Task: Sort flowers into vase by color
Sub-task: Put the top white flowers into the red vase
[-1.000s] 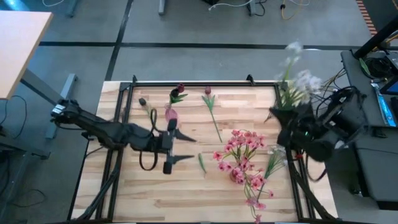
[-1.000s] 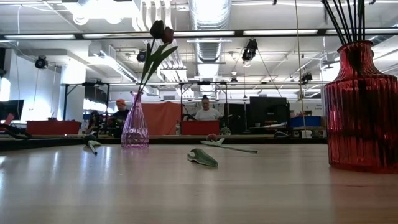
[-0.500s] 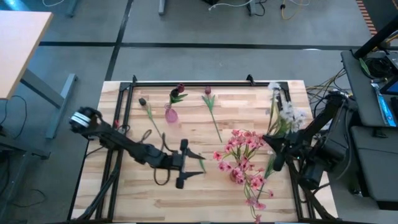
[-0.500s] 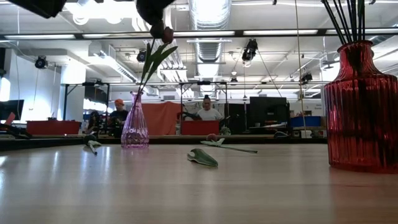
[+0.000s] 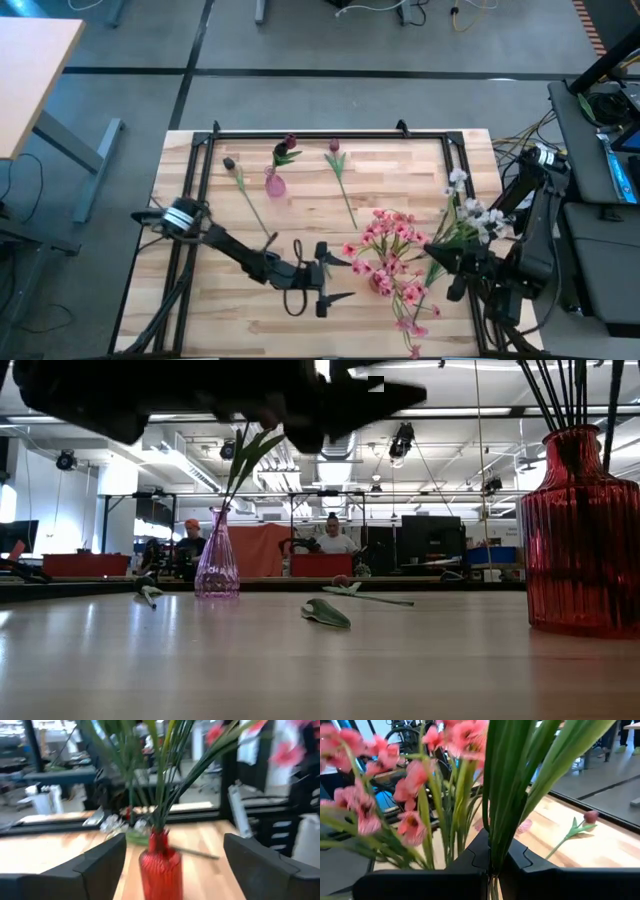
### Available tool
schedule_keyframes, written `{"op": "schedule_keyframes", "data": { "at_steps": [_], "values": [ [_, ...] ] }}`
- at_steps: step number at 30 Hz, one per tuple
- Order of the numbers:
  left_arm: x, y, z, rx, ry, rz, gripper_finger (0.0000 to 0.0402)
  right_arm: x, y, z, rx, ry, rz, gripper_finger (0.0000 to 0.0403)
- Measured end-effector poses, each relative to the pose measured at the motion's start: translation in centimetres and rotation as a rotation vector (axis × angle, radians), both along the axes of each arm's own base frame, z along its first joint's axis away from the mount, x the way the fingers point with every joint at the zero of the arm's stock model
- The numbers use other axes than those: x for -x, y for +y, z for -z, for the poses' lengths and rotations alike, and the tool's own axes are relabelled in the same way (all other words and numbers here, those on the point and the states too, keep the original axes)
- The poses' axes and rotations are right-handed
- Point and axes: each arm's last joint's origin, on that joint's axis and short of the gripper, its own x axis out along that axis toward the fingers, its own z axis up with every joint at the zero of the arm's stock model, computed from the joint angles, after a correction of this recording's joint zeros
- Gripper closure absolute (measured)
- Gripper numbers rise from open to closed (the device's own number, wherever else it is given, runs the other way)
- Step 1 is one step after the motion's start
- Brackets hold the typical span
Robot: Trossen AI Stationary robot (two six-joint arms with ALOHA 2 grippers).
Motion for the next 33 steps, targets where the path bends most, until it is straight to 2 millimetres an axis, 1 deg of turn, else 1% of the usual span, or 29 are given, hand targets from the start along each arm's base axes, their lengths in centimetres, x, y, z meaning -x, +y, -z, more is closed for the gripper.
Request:
{"op": "schedule_keyframes", "data": {
  "at_steps": [2,5,10,16,19,24,27,33],
  "values": [
    [-0.8,-0.2,1.1,0.005,0.015,-0.038,0.0063,-0.1,0.4,0.4,-0.007,-0.002,-0.003,0.0390],
    [-1.9,-0.7,2.8,-0.006,0.040,-0.043,0.0040,-0.2,0.6,0.8,-0.006,-0.002,-0.003,0.0390],
    [-3.6,-1.5,4.6,0.018,0.046,-0.035,0.0007,-0.3,0.8,1.0,-0.012,-0.005,-0.005,0.0390],
    [-5.5,-1.1,6.9,0.111,0.062,-0.063,0.0005,-0.3,0.8,1.1,-0.009,-0.004,-0.006,0.0390],
    [-6.1,-1.3,7.9,0.120,0.069,-0.066,0.0005,-0.3,0.9,1.1,-0.012,-0.005,-0.006,0.0390],
    [-7.1,-0.9,8.1,0.131,0.051,-0.080,0.0004,-0.3,1.0,1.1,-0.016,-0.008,-0.006,0.0390],
    [-7.2,-0.5,8.5,0.128,0.062,-0.091,0.0003,-0.4,1.1,1.1,-0.012,-0.008,-0.010,0.0390],
    [-7.4,-0.1,8.6,0.137,0.059,-0.098,0.0003,-0.4,1.1,1.1,-0.010,-0.007,-0.011,0.0390]
  ]
}}
